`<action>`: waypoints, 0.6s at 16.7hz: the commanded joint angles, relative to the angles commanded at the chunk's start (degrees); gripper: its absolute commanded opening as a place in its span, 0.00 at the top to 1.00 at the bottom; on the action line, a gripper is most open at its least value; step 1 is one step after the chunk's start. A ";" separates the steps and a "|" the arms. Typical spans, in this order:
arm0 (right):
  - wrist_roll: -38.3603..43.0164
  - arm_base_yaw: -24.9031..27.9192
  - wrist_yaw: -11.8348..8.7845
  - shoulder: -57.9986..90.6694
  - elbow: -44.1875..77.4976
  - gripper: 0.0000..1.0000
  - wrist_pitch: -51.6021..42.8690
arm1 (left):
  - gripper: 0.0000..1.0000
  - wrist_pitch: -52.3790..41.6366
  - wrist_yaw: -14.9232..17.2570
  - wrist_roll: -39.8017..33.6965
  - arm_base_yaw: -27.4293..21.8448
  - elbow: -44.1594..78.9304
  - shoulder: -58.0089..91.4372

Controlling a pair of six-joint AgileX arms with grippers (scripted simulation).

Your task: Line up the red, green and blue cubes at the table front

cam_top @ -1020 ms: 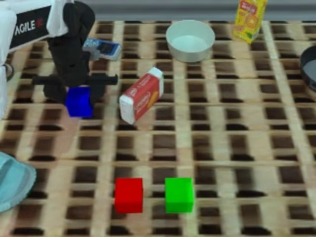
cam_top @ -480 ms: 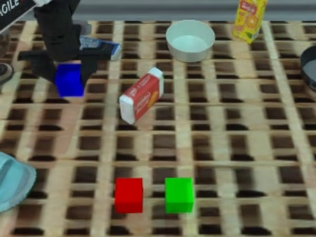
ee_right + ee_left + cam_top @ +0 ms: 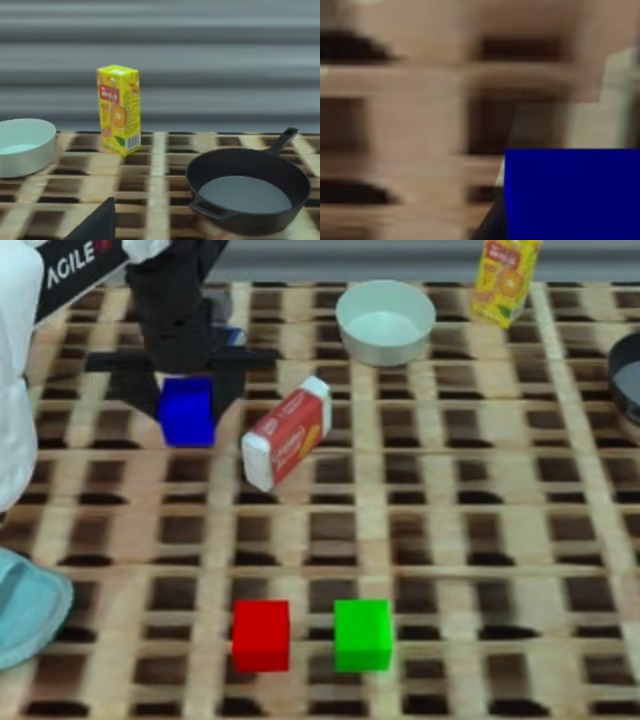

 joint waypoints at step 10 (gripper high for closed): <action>0.00 0.00 0.00 0.00 0.00 0.00 0.00 | 1.00 -1.10 -0.08 -36.43 -35.78 -2.84 -3.68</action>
